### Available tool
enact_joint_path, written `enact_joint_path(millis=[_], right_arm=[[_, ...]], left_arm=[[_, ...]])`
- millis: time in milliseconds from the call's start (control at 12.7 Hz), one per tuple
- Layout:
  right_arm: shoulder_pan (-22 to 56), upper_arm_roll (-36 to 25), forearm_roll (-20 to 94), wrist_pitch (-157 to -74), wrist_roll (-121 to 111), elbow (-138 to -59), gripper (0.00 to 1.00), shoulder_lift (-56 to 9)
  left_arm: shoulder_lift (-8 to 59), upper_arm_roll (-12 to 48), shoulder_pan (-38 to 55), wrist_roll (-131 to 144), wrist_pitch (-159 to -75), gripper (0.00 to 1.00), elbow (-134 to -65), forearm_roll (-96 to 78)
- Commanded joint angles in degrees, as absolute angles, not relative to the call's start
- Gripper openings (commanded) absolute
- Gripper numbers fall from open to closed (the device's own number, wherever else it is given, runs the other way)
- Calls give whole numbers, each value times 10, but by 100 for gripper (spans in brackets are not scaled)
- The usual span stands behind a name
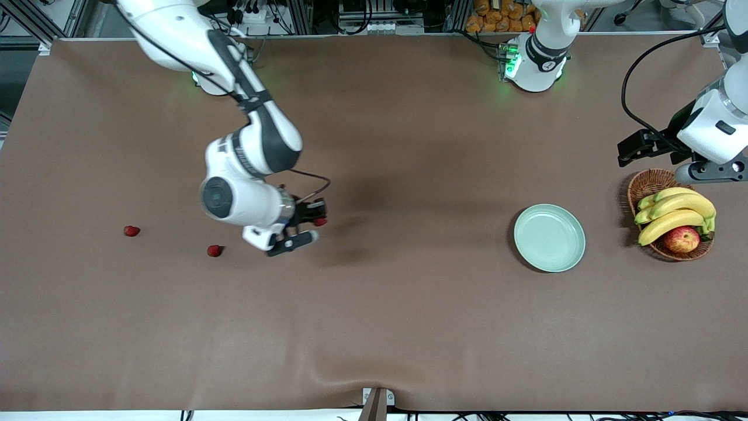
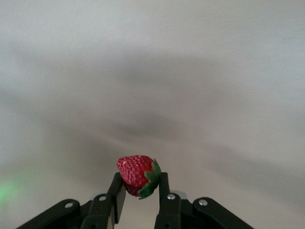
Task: Collect all strawberries into plate
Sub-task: 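Carry the strawberry with the right gripper to mid-table and release it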
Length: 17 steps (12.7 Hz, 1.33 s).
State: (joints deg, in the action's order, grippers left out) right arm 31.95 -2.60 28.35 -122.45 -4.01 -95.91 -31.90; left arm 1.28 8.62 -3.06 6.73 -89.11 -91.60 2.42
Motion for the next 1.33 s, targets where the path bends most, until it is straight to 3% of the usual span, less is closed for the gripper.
enact_joint_path(millis=[0, 392, 863, 942, 1256], right_arm=[[366, -34, 300, -1259, -35, -908, 0, -378], [410, -34, 306, -1309, -35, -879, 1, -435], [422, -36, 306, -1354, -34, -876, 91, -452], [417, -37, 308, -1354, -34, -875, 97, -447], [366, -54, 315, -1319, -25, -882, 100, -387]], left_arm=[[7, 88, -34, 59, -892, 100, -915, 27], [7, 88, -34, 59, -892, 100, -916, 27], [10, 87, -33, 59, -892, 100, -915, 27], [11, 88, -31, 59, -893, 100, -914, 27], [27, 107, -26, 69, -899, 100, -917, 26]])
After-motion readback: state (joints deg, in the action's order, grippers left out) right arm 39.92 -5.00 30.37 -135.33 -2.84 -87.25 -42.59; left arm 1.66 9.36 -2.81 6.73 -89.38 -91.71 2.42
